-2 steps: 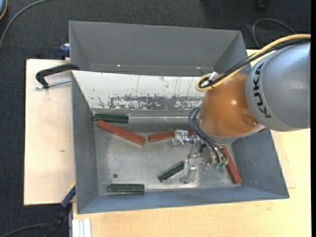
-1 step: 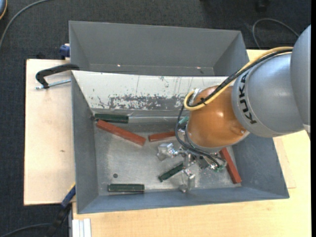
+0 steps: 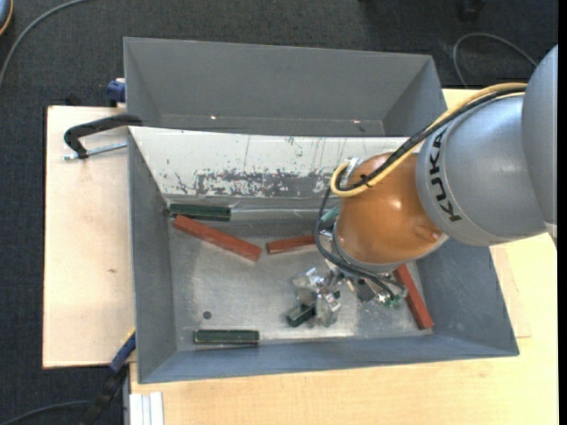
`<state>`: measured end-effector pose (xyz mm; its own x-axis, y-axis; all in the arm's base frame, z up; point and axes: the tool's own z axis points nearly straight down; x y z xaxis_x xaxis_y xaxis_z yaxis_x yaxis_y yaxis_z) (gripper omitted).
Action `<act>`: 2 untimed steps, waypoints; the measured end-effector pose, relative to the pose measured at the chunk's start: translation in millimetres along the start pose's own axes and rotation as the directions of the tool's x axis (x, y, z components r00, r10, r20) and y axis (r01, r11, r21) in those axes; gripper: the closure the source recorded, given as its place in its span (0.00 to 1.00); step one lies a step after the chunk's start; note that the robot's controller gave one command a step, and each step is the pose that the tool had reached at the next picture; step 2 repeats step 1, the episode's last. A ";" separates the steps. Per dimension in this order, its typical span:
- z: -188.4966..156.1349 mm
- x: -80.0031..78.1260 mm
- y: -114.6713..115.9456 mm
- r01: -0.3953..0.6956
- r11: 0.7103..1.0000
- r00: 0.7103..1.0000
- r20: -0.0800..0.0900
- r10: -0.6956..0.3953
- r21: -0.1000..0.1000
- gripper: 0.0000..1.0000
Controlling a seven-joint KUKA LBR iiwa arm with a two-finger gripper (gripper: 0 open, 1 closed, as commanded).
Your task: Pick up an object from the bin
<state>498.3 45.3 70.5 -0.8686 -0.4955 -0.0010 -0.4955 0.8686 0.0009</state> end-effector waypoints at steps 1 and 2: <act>-140.8 -14.1 -23.0 0.058 0.998 0.998 0.013 -0.058 0.008 1.00; -140.8 -14.1 -23.0 0.058 0.998 0.998 0.013 -0.058 0.008 1.00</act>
Offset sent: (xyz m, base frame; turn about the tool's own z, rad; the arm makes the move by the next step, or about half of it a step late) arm 0.0202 -0.0136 0.1350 -0.0599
